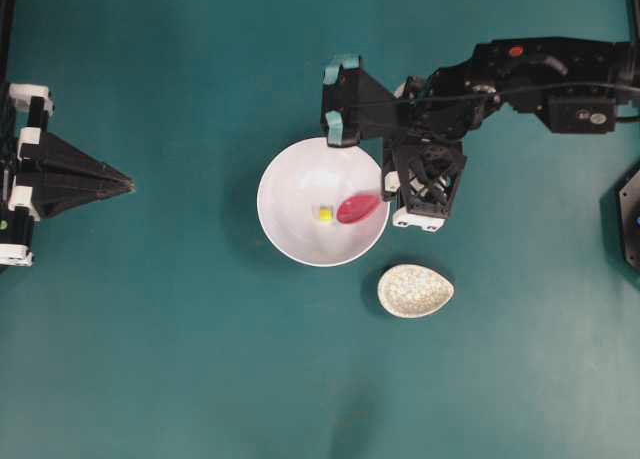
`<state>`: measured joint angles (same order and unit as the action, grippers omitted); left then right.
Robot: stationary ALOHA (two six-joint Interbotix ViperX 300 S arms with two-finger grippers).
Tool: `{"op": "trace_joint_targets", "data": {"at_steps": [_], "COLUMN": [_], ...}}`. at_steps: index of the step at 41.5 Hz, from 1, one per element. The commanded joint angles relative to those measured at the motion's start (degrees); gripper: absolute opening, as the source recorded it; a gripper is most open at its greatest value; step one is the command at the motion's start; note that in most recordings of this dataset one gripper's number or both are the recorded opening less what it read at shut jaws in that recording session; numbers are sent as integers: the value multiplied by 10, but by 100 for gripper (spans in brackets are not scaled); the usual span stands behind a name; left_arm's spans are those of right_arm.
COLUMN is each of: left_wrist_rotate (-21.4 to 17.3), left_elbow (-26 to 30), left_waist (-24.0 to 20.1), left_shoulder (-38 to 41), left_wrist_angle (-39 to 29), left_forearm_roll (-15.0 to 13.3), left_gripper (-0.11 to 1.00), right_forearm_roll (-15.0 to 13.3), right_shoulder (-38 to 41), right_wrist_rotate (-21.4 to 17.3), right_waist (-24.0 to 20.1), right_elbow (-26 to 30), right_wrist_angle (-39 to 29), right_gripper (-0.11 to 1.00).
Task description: Scoop the yellow hexagonal prism block from the bowl with a spoon using the right arm.
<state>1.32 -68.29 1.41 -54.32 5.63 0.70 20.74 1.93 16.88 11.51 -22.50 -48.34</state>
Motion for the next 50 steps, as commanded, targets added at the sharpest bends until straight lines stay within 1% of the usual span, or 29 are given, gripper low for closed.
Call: {"op": "trace_joint_targets", "data": {"at_steps": [1, 16, 30, 39, 44, 50], "left_wrist_rotate": [-1, -1, -1, -1, 0, 0], "left_elbow": [14, 14, 14, 15, 15, 15], "left_waist": [0, 0, 0, 0, 0, 0], "left_shoulder": [2, 0, 0, 0, 0, -1], "left_wrist_angle": [3, 3, 3, 3, 3, 3], "left_forearm_roll": [1, 1, 1, 1, 1, 1], "left_gripper": [0, 0, 0, 0, 0, 0], "right_forearm_roll": [0, 0, -2, -12, -26, -31], "right_shoulder": [-4, 22, 35, 36, 36, 36], "right_wrist_rotate": [0, 4, 5, 4, 0, 0], "right_waist": [-4, -11, -11, -11, -11, -11], "right_elbow": [18, 36, 37, 33, 33, 33], "right_wrist_angle": [6, 45, 92, 131, 137, 137], "right_gripper": [24, 24, 24, 24, 24, 24]}}
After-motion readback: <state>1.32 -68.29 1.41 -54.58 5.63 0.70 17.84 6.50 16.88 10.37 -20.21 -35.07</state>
